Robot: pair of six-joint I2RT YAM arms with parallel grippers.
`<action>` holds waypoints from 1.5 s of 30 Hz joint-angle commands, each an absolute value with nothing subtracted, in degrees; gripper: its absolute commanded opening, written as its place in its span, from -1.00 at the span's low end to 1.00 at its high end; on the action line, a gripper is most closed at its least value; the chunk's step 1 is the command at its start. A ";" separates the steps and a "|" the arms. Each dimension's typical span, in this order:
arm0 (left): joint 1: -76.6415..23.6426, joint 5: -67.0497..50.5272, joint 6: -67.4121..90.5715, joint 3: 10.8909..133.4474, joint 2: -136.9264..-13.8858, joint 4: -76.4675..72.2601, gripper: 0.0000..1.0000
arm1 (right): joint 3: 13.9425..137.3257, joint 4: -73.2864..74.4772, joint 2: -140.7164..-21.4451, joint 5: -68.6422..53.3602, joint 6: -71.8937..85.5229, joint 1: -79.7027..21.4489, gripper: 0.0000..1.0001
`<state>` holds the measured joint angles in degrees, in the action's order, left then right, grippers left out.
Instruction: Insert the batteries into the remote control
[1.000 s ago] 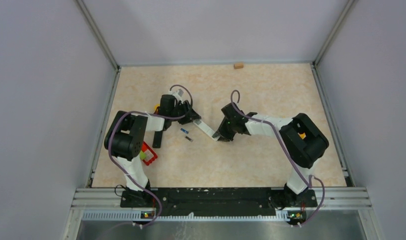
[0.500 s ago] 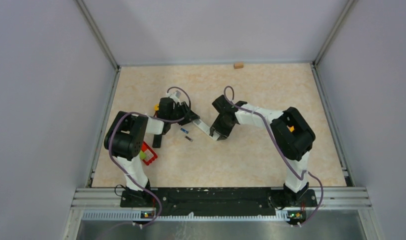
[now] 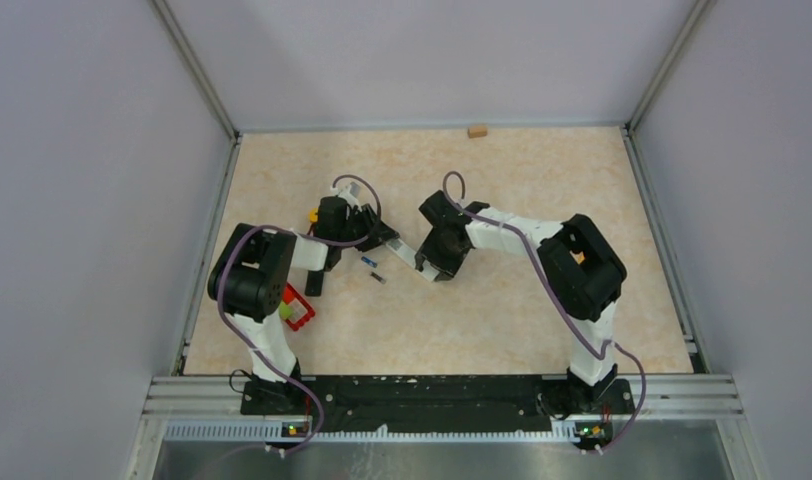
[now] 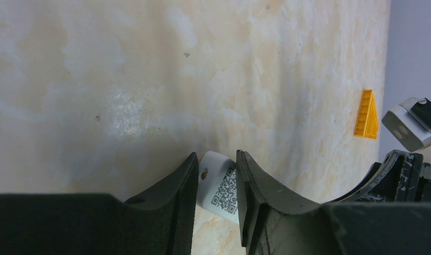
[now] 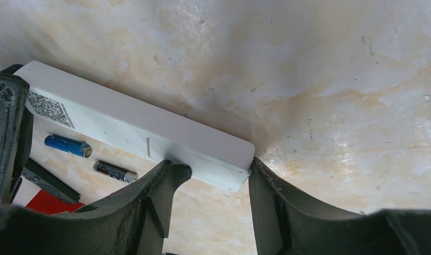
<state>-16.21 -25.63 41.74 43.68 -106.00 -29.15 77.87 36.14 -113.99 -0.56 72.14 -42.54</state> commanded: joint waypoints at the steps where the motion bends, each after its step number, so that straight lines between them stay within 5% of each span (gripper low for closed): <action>1: -18.32 -28.45 41.74 39.92 -107.31 -11.99 -0.29 | 69.41 14.74 -121.92 13.48 73.74 -43.70 0.02; 21: -16.77 -25.14 40.95 42.19 -105.95 -7.19 -0.16 | 53.31 5.53 -105.59 7.44 69.60 -43.60 0.42; 31: -16.78 -25.90 39.73 41.78 -105.08 -6.51 -0.03 | 46.19 -6.23 -104.34 4.30 69.47 -41.77 0.18; 41: -16.70 -22.78 37.99 41.73 -104.58 -3.39 -0.02 | 38.15 -11.01 -100.38 3.66 69.75 -39.73 0.18; 45: -16.66 -20.08 37.24 42.33 -103.08 -1.12 0.20 | 36.52 -9.37 -97.49 5.40 68.13 -39.46 0.19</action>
<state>-15.55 -23.31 40.16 44.97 -101.75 -18.90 40.45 -18.11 -97.47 -1.02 72.01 -40.82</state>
